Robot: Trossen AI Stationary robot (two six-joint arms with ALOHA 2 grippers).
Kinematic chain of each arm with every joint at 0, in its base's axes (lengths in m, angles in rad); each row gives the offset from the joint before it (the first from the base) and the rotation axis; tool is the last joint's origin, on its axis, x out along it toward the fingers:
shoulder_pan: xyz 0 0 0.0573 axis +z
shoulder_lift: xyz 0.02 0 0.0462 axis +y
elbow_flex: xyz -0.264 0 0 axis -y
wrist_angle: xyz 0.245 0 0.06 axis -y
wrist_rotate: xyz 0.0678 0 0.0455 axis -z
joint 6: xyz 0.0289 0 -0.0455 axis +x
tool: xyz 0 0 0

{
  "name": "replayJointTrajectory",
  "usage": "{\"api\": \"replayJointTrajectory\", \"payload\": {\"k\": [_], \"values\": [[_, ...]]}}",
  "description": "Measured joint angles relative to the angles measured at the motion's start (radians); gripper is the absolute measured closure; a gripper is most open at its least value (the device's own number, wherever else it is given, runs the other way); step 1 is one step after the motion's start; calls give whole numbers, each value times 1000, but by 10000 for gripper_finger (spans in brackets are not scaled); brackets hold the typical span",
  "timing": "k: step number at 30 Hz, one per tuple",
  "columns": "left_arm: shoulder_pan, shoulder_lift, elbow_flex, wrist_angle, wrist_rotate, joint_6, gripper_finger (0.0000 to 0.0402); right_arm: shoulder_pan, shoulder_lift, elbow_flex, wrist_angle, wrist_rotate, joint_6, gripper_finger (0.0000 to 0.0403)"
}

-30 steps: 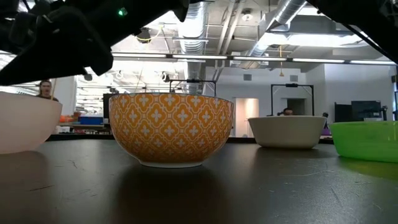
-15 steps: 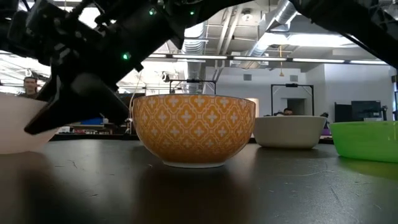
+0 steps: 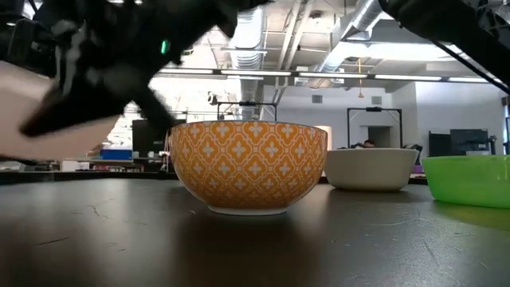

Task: Nest bowls inside each other
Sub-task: Stack the pink bowl on top of the white bowl

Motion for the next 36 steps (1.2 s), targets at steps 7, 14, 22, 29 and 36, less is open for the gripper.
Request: {"api": "replayJointTrajectory", "payload": {"k": [7, 14, 22, 29, 36], "values": [[0, 2, 1, -38, -7, -39, 274, -59, -206, -19, -358, -331, 230, 396], [0, 2, 1, -38, -26, -26, 274, -144, -341, -19, -563, -274, 321, 396], [0, 2, 1, -37, -21, -54, 274, -298, -362, -24, -552, -162, 328, 397], [0, 2, 1, -36, -22, -103, 274, -431, -365, -104, -486, -158, 398, 397], [0, 2, 1, -36, -23, -134, 274, -478, -363, -257, -333, -159, 419, 397]]}}
